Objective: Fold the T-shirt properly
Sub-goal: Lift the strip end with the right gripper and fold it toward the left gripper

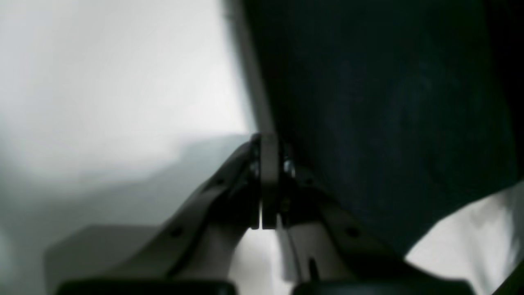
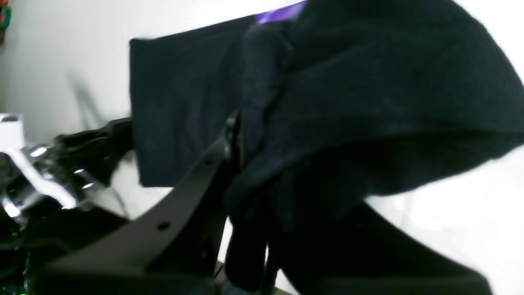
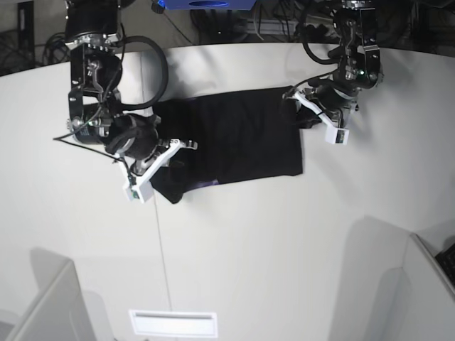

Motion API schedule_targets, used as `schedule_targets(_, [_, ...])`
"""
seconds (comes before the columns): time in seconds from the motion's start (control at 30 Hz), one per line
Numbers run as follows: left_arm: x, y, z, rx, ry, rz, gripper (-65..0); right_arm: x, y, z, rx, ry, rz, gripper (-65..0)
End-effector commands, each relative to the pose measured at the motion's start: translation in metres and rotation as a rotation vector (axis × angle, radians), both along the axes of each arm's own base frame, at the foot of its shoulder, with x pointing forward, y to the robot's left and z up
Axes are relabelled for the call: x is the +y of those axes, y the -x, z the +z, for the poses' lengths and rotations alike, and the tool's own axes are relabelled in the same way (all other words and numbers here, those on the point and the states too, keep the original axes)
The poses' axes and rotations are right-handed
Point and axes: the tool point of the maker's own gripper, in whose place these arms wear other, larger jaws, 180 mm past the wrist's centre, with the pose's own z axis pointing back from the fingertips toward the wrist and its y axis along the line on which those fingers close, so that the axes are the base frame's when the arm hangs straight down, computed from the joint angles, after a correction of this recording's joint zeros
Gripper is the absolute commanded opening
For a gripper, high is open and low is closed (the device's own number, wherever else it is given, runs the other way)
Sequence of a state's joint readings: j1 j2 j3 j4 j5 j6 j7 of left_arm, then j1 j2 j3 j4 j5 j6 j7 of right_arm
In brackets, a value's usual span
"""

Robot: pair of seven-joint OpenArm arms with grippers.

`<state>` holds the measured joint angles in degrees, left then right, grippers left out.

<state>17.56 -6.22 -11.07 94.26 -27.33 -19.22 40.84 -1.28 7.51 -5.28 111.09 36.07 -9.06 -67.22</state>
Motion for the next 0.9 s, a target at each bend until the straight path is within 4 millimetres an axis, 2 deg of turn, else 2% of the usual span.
schedule_targets(0.0, [0.0, -0.006, 0.005, -0.016, -0.004, -0.003, -65.0, 0.001, -0.009, 0.014, -0.052, -0.016, -0.004, -65.0])
schedule_targets(0.47, [-0.002, -0.01, 0.009, -0.028, -0.006, -0.013, -65.0, 0.048, -0.001, 0.025, -0.142, -0.037, 0.121, -65.0])
schedule_targets(0.67, [-0.001, -0.01, 0.009, -0.026, -0.009, -0.014, -65.0, 0.061, 0.006, 0.014, -0.182, 0.1, 0.188, -65.0])
schedule_targets(0.87, [0.0, -0.01, 0.01, -0.028, -0.011, -0.015, -65.0, 0.081, 0.007, 0.015, -0.227, 0.169, 0.211, -65.0])
